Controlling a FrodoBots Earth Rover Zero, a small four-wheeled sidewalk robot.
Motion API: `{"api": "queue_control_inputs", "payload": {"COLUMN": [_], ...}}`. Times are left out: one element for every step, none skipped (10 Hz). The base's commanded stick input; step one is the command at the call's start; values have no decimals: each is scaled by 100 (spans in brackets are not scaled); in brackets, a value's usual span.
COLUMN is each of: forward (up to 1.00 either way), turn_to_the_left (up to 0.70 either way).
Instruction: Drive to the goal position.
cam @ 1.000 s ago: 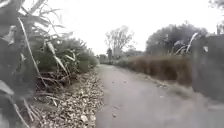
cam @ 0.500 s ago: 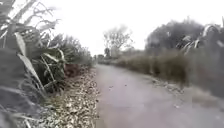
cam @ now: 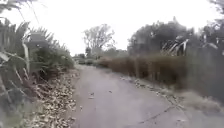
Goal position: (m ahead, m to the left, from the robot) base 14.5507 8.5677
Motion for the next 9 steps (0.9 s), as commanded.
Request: {"api": "queue_control_inputs", "payload": {"forward": [100, 100, 100, 100, 100, 100, 100, 100, 100], "turn_to_the_left": [0, 0, 0, 0, 0, 0, 3, 17, 31]}}
